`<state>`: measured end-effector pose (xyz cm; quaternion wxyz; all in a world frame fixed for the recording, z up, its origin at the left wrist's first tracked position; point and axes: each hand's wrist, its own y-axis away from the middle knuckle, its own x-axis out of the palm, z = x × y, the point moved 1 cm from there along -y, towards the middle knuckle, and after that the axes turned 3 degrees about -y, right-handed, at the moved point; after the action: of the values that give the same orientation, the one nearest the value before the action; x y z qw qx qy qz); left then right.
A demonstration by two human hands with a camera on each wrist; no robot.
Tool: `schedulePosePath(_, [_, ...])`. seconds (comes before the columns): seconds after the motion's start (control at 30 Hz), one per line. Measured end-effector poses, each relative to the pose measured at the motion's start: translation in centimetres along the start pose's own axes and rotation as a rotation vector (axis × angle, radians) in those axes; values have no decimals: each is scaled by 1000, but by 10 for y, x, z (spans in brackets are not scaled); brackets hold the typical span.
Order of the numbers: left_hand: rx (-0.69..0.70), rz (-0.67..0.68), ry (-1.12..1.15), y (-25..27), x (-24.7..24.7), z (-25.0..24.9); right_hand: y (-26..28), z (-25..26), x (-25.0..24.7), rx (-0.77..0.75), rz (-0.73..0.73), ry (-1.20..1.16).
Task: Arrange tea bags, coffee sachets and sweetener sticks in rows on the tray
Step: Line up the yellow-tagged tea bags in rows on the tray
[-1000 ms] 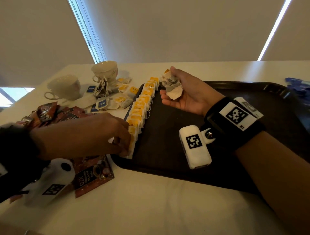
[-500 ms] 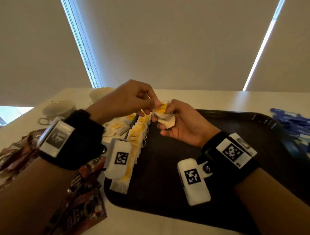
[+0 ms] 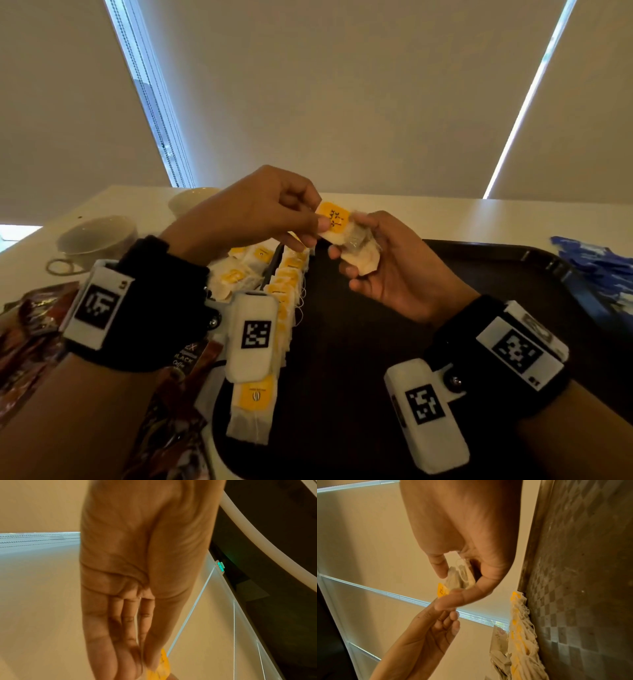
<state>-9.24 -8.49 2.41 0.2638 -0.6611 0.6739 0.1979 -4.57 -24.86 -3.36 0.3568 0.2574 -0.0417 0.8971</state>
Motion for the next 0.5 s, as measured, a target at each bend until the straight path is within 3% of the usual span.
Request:
schedulePosePath(0.13, [19, -32, -18, 2, -1, 3, -1, 0, -3, -43, -73, 2])
schedulePosePath(0.3, [44, -10, -3, 2, 4, -1, -3, -3, -3, -24, -66, 13])
schedulePosePath(0.5, [101, -120, 13, 5, 0, -4, -3, -2, -10, -58, -154, -1])
